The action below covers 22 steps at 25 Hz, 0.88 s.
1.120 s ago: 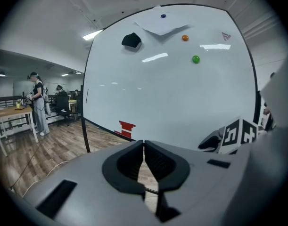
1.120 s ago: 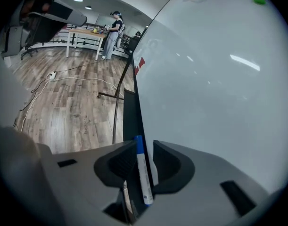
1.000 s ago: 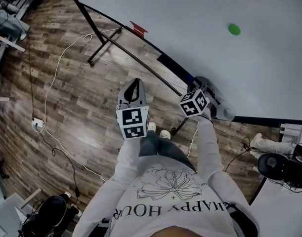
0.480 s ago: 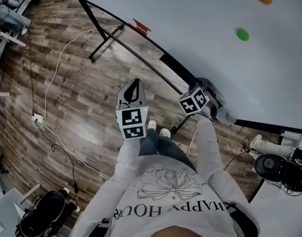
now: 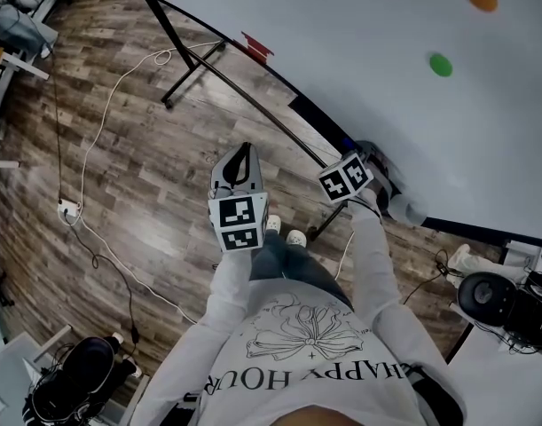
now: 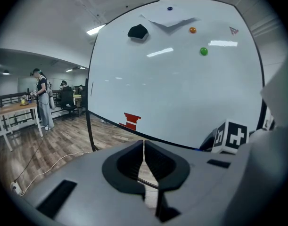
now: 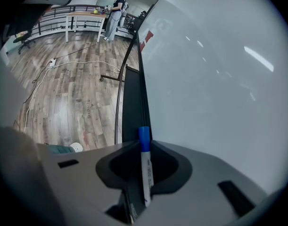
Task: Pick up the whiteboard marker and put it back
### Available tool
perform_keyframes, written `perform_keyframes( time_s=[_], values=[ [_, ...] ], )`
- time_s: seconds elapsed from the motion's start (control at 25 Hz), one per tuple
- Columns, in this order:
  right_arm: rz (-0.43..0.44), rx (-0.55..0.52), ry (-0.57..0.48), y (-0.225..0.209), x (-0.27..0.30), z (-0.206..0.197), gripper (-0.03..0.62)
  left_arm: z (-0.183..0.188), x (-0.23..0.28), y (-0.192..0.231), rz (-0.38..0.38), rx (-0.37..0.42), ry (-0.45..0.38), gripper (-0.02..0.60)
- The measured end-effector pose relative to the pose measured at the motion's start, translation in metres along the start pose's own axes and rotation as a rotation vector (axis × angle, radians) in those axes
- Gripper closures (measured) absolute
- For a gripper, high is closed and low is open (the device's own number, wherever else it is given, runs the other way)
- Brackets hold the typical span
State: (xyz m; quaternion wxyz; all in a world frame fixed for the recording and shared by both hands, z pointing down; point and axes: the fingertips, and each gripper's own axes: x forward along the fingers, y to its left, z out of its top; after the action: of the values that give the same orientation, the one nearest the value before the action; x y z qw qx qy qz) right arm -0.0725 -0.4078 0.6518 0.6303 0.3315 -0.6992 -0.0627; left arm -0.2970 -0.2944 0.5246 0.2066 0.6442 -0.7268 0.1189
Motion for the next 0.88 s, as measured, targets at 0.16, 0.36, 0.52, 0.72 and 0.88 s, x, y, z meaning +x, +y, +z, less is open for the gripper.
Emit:
perform_keyframes(
  time_s=[0.16,0.36,0.52,0.72,0.88],
  values=[
    [-0.011,-0.016,-0.014,0.001,0.000,0.000,0.528,0.000,-0.001,0.000,0.003,0.000,0.001,0.569],
    [-0.013,0.028,-0.069,-0.002,-0.003,0.005,0.531,0.002,-0.002,-0.003,0.001,0.013,-0.005,0.571],
    [-0.029,0.098,-0.134,-0.009,-0.009,0.008,0.531,0.004,-0.002,-0.007,-0.004,0.016,-0.012,0.570],
    [-0.064,0.169,-0.214,-0.019,-0.027,0.012,0.531,0.012,-0.006,-0.013,-0.007,0.023,-0.032,0.569],
    [-0.069,0.252,-0.284,-0.026,-0.043,0.016,0.531,0.017,-0.008,-0.019,-0.013,0.019,-0.047,0.569]
  ],
)
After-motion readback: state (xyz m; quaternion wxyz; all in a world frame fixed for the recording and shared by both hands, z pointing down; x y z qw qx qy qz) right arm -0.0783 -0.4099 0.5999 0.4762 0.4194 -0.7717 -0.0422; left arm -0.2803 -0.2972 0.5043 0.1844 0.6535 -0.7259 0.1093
